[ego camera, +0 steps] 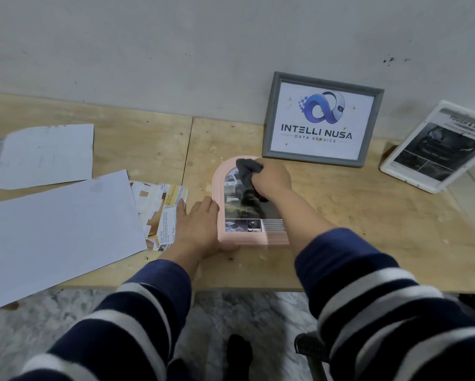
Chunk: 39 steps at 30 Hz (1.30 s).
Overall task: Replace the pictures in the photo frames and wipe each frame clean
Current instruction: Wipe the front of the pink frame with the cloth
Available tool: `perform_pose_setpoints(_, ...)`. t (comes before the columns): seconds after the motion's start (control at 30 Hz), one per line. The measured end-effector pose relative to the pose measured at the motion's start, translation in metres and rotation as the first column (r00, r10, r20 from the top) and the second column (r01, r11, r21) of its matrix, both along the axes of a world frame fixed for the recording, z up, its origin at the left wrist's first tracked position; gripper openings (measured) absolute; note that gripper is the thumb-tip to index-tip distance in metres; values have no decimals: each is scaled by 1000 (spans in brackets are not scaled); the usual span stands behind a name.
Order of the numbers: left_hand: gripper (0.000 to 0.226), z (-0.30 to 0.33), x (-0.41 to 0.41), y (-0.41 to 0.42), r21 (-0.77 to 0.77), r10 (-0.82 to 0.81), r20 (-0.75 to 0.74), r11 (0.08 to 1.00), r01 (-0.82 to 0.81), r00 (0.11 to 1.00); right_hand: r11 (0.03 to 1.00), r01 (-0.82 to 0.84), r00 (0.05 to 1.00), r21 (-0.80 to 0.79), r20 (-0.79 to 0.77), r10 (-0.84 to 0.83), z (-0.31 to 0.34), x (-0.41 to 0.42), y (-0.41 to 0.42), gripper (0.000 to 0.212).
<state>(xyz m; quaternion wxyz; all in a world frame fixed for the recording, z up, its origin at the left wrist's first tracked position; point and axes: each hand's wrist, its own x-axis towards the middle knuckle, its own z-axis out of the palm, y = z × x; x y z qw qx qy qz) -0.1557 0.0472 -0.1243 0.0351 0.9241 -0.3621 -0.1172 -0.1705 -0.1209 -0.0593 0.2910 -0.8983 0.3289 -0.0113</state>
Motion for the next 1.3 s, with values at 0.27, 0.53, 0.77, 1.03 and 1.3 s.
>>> perform_pose_setpoints(0.27, 101, -5, 1, 1, 5, 0, 27, 1000, -1, 1000, 907, -318, 914, -275, -341, 218, -43, -1, 14, 30)
perform_pose_setpoints(0.53, 100, -4, 0, 1, 5, 16, 12, 1000, -16, 1000, 877, -410, 880, -252, -363, 307, -41, -34, 25, 26)
perform_pose_setpoints(0.77, 95, -2, 0, 0, 21, 12, 5, 1000, -12, 1000, 885, -424, 850, -194, -421, 316, -27, -56, 15, 20)
perform_pose_setpoints(1.03, 95, 3, -3, 1, 29, 24, -89, 999, -22, 996, 923, 254, 966, 289, -25, -258, -6, -83, -42, 39)
perform_pose_setpoints(1.3, 41, 1, 6, -37, -301, 403, -570, 708, -638, 716, 578, 509, 797, 638, -96, -596, -34, -101, -47, 26)
